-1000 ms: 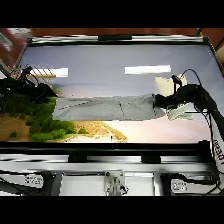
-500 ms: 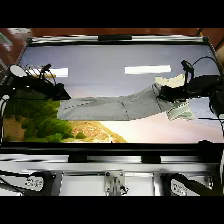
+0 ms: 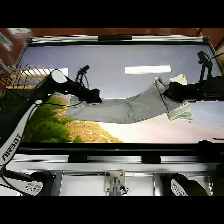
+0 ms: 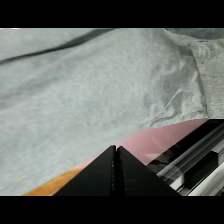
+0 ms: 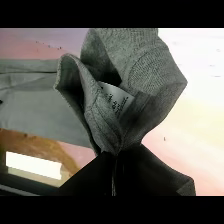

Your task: Fold the shirts.

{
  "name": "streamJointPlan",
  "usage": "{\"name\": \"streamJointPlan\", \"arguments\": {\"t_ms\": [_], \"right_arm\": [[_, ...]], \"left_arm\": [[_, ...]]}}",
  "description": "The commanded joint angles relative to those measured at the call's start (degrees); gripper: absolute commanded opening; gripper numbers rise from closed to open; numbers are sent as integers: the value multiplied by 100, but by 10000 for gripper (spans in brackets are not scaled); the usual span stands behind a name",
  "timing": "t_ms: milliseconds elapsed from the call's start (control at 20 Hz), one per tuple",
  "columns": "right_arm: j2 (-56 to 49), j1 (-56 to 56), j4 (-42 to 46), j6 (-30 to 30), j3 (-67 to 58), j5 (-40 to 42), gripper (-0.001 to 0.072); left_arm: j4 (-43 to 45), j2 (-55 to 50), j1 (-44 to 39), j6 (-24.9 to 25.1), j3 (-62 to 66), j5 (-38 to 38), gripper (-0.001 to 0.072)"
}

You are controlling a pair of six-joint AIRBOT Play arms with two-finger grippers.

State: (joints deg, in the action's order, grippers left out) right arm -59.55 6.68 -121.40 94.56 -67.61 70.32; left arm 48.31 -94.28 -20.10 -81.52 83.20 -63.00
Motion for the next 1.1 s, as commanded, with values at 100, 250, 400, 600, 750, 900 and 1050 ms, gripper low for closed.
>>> {"name": "streamJointPlan", "arguments": {"t_ms": [100, 250, 400, 600, 750, 900, 1050], "right_arm": [[662, 0, -234, -382, -7, 164, 60], [901, 0, -586, -476, -7, 315, 60], [1130, 0, -968, -610, -7, 319, 60], [1185, 0, -966, -673, -7, 295, 60], [1178, 0, -962, -671, -7, 90, 60], [1069, -70, -997, -634, -7, -177, 60], [706, -761, -999, -614, -7, -841, 59]], "left_arm": [[-756, -560, -1174, -219, 2, 1021, 36], [-1530, -855, -1650, -214, 2, 1550, 36], [-2245, -1123, -2015, -214, 9, 2273, 36], [-2570, -1261, -1954, 24, 155, 2334, 36], [-2133, -866, -1604, 367, 149, 1655, 34], [-872, -136, -1150, 66, 120, 1178, 34], [389, 813, -608, -256, 120, 514, 34]]}}
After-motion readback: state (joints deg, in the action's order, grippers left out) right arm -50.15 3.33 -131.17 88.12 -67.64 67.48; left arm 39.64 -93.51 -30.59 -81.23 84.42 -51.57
